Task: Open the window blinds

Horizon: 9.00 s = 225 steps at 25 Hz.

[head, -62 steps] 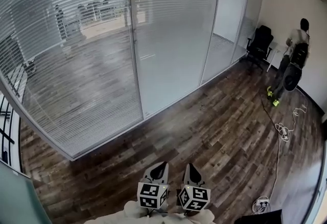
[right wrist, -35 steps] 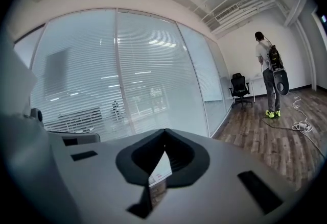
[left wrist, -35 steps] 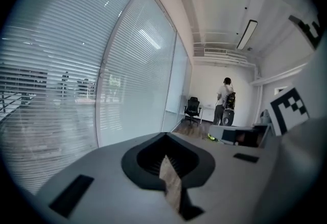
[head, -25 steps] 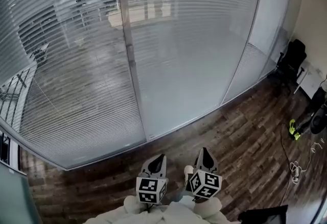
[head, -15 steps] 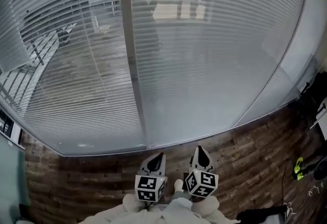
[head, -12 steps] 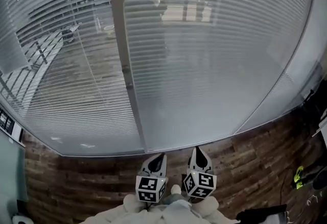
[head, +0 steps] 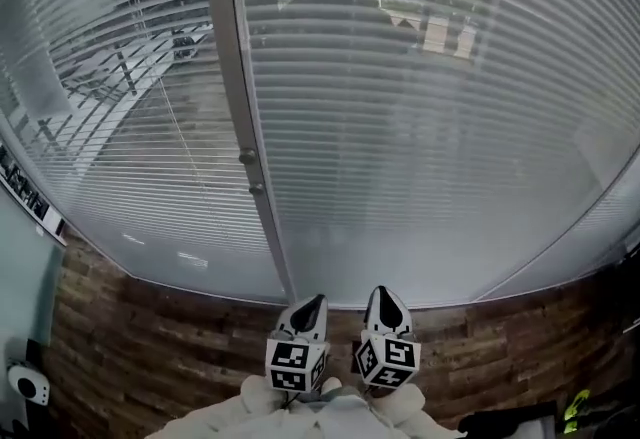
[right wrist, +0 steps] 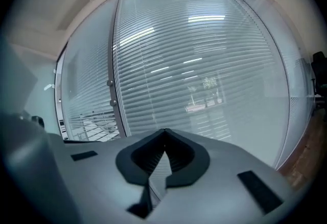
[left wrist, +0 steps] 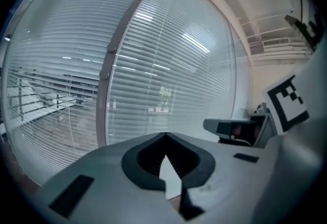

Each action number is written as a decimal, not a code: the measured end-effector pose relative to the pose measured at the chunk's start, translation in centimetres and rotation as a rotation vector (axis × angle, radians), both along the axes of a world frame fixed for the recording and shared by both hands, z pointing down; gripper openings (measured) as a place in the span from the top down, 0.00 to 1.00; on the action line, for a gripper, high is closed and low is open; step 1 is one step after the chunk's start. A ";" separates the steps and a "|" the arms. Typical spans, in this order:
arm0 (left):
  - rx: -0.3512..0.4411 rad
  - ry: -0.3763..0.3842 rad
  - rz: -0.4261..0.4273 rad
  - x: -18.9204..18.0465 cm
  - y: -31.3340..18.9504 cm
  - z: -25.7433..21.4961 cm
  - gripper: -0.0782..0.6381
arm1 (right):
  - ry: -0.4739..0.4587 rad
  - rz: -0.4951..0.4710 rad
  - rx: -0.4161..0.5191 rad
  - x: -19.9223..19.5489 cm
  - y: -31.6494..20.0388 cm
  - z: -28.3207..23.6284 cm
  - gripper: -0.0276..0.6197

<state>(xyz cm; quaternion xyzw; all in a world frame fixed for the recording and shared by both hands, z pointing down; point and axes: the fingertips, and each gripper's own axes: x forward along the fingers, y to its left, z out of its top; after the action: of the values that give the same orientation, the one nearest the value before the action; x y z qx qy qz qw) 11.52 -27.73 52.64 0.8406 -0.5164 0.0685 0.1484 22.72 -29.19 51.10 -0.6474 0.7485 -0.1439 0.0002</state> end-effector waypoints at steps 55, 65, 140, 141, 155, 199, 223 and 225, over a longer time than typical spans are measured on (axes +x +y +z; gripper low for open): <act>0.086 0.105 -0.471 -15.6 -18.6 -10.3 0.72 | -0.083 0.102 -0.016 5.5 -0.7 0.8 0.94; 0.002 0.431 -0.468 -15.6 -19.0 -9.3 0.72 | -0.095 0.099 -0.018 5.2 -0.7 0.9 0.94; 0.199 -0.306 -0.438 -15.0 -19.1 -9.4 0.72 | -0.162 0.114 -0.033 4.4 -1.6 1.8 0.94; 0.186 -0.277 -0.447 -15.0 -19.1 -9.4 0.72 | -0.162 0.113 -0.034 4.4 -1.5 1.8 0.94; 0.073 0.121 -0.521 -15.5 -18.7 -9.7 0.72 | -0.173 0.120 -0.043 4.8 -0.6 2.1 0.94; -0.009 0.888 -0.603 -15.8 -19.2 -8.9 0.72 | -0.181 0.143 -0.048 6.3 -0.9 2.2 0.94; 0.474 0.080 -0.351 -9.5 -11.8 -15.8 0.74 | -0.064 0.026 0.104 3.2 -3.5 -3.0 0.94; 0.556 -0.019 -0.219 -5.7 -9.3 -15.9 0.87 | -0.026 -0.008 0.148 2.2 -3.8 -4.4 0.94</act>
<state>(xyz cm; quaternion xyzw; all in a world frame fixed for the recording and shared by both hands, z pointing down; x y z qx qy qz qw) 5.78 -37.04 36.72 0.7876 -0.6043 -0.0843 -0.0859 24.93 -32.98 46.71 -0.6409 0.7594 -0.0964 0.0572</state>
